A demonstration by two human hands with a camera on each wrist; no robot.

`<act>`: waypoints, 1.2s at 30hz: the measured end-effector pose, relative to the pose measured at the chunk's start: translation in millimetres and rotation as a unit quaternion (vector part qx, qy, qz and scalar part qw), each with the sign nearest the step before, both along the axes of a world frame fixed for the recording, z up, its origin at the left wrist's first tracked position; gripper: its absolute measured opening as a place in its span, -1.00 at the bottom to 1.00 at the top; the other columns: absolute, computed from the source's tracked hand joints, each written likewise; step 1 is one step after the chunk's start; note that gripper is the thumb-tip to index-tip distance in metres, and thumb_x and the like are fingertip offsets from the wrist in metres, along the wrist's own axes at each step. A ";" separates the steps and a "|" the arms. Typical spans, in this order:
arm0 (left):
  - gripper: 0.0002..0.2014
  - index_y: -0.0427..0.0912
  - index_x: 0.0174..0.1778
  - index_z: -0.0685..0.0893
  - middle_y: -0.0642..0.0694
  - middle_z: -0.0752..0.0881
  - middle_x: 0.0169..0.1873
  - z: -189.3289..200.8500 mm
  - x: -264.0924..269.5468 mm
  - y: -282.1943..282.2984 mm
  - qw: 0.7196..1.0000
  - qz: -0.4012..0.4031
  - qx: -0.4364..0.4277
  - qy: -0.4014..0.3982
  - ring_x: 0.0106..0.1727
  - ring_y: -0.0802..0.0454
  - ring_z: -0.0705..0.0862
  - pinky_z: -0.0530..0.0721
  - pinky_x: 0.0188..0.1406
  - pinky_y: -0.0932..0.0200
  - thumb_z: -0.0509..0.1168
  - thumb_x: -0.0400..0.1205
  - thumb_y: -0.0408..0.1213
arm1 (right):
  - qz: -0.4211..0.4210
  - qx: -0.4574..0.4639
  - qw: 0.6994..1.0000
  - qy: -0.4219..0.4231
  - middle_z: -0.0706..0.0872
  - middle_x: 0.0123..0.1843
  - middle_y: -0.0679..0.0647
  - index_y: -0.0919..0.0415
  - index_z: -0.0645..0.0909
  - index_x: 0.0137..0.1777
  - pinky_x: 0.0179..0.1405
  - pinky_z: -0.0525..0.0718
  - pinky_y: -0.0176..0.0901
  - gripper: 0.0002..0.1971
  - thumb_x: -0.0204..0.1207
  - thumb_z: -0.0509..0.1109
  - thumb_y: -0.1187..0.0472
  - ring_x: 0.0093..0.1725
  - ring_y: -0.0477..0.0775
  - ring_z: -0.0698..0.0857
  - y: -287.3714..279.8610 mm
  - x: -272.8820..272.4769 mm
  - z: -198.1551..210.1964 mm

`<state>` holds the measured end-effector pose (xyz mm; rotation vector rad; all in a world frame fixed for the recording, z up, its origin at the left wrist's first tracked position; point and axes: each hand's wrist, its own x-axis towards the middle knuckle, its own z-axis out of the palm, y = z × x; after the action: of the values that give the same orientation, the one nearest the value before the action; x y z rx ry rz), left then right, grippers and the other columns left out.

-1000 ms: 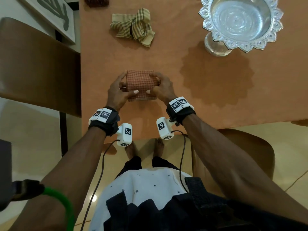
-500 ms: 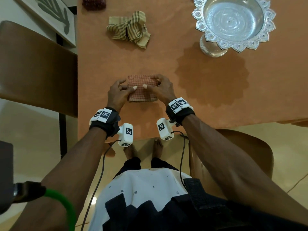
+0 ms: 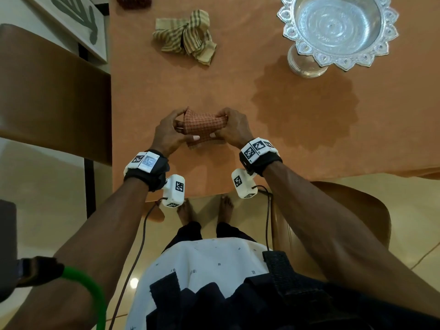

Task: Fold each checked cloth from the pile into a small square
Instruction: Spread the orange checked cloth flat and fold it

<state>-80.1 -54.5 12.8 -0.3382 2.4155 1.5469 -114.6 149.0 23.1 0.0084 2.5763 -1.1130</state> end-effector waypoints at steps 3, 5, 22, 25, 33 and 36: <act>0.00 0.04 0.66 0.34 -0.17 0.73 0.16 4.0 -4.3 2.0 0.998 0.007 -0.047 0.033 0.13 -0.04 0.72 0.74 0.14 0.08 0.68 0.32 -0.36 | 0.004 0.023 1.000 0.007 0.78 0.12 0.10 0.19 0.70 0.20 -0.11 0.52 -0.30 -0.52 0.26 0.69 0.20 0.01 -0.03 0.67 -0.6 -3.1 1.3; -0.06 0.06 0.65 0.37 -0.14 0.72 0.18 6.1 -7.0 0.9 0.998 -0.008 -0.051 0.045 0.12 -0.01 0.71 0.70 0.09 0.22 0.65 0.37 -0.36 | 0.002 0.034 0.999 0.011 0.79 0.09 0.10 0.19 0.71 0.17 -0.12 0.53 -0.27 -0.55 0.28 0.69 0.16 -0.02 -0.02 0.68 -1.1 -4.6 2.2; -0.63 -0.36 0.10 0.78 -0.25 0.81 0.05 7.6 -22.4 -18.3 0.983 -0.083 0.043 -0.157 0.09 -0.14 0.75 0.69 0.18 -0.04 0.60 0.43 -0.27 | -0.112 -0.193 0.966 -0.134 0.76 0.01 0.26 0.24 0.56 0.02 -0.27 0.82 0.03 -0.78 0.58 0.49 0.12 -0.09 0.22 0.79 -2.5 4.9 -3.4; -0.65 -0.41 0.26 0.70 -0.28 0.78 0.10 12.6 -15.9 -4.2 0.965 -0.073 0.143 -0.207 0.06 -0.11 0.77 0.77 0.10 0.11 0.47 0.59 -0.34 | -0.171 -0.184 0.962 -0.106 0.75 0.05 0.24 0.16 0.53 0.03 -0.50 0.66 -0.20 -0.82 0.62 0.44 0.10 -0.17 0.15 0.75 4.6 11.4 -8.8; -0.61 -0.39 0.30 0.66 -0.32 0.77 0.16 5.1 -17.7 118.6 0.958 -0.109 0.145 -0.222 0.01 -0.13 0.78 0.81 -0.09 0.11 0.46 0.62 -0.26 | -0.338 -0.226 0.909 -0.094 0.77 0.17 0.29 0.36 0.60 0.34 -0.18 0.83 -0.02 -0.37 0.31 0.66 0.13 0.08 0.22 0.79 111.0 37.9 -28.4; -0.65 -0.36 0.19 0.68 -0.30 0.79 0.13 12.1 -23.1 191.2 0.953 -0.138 0.159 -0.216 0.02 -0.15 0.80 0.83 -0.01 -0.02 0.52 0.57 -0.25 | -0.431 -0.199 0.879 -0.039 0.77 0.17 0.25 0.31 0.65 0.33 0.03 0.83 0.07 -0.48 0.36 0.62 0.24 0.11 0.20 0.78 176.5 51.2 -27.2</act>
<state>-103.2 136.7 25.0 -0.2314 1.7660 1.5123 -63.5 325.4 -4.0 1.1681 2.2100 -1.8554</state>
